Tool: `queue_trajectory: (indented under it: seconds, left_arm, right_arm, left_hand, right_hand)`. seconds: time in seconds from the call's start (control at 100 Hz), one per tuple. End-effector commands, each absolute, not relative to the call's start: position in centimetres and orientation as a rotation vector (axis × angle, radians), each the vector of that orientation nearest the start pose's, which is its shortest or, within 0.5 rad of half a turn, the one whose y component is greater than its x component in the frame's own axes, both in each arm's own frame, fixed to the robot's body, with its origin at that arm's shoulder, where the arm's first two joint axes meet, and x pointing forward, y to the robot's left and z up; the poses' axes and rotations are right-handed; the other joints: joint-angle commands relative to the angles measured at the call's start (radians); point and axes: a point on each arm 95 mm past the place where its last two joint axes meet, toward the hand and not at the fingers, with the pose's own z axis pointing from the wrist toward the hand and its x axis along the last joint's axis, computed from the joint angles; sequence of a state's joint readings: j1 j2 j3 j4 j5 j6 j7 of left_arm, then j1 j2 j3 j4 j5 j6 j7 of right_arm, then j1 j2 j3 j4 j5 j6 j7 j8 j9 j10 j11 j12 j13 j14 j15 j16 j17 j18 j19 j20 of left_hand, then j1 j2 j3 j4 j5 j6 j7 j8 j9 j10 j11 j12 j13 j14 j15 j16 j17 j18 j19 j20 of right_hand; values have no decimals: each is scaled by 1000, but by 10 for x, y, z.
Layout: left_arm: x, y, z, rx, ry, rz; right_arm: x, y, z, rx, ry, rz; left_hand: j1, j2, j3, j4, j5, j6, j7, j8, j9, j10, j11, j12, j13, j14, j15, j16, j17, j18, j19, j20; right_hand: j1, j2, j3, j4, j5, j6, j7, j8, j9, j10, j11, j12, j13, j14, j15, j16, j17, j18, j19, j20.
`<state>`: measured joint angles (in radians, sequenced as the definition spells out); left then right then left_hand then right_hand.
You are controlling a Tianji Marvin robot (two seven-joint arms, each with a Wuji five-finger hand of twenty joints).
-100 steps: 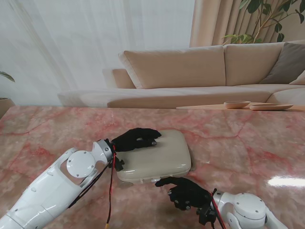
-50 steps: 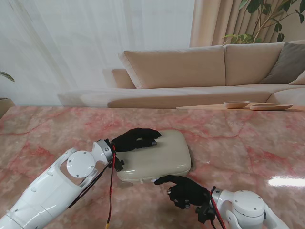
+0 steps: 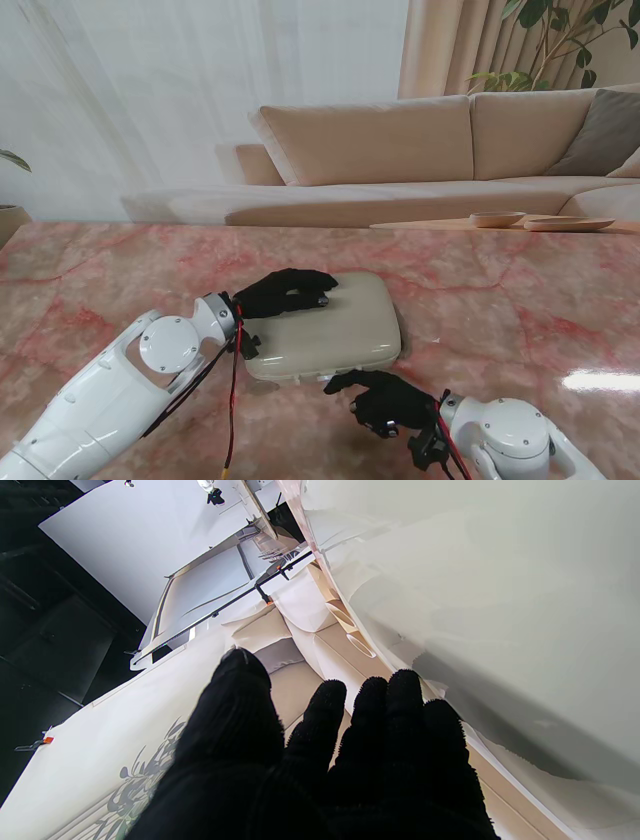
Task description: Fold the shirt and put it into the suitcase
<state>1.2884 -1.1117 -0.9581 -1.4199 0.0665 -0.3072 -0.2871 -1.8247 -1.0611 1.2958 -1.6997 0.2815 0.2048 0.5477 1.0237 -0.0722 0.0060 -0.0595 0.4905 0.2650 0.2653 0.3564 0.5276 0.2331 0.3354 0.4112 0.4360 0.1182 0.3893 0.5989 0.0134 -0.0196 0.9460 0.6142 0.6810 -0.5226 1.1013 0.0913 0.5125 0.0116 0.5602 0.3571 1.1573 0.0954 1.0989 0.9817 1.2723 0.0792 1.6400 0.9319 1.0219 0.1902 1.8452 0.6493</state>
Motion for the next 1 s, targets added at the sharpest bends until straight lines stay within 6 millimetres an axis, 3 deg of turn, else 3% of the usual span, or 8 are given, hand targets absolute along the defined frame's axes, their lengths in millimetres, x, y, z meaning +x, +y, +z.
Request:
queue_trajectory:
  seconds: [0.0,0.67,0.99]
  left_arm:
    - [412,-74,-358,-1933,1701,-2113]
    - [410,-73,-361,-1950,1703,-2106]
    - [409,-74,-362,-1958,1704,-2108]
  right_arm:
    - [290,17,-392,-2148,-827,-1219]
    - [290,27,-388,-2135,-733,-1226]
    - [289,31,-383,-2126,-686,-1244]
  left_hand:
    - [6,48,-35,21,-19,-36,-2,3,-12,26,6,-7,12,210,16,-4,67,295,19,-26]
    - [7,47,-34,21,-19,-38,-1,3,-11,25,7,-7,15,210,18,-4,69,291,20,-26]
    - [8,49,-34,21,-20,-36,-1,3,-10,28,8,-6,15,209,17,-6,70,291,22,-26]
  right_hand:
    - [-1,-11,6,-10,-105,72,-117,-5,0,48,7,-12,36,27,5,-20,1,-19,171,14]
    - [-39,-24,-9,-2,-155,81,-137,-16,-1,46,-42,-54,33,83,-52,-36,-11,23,144,18]
    - [-30,-28,-14,-9,-152,91,-140,-18,-8,69,-74,-88,31,131,-122,-66,-30,49,124,7]
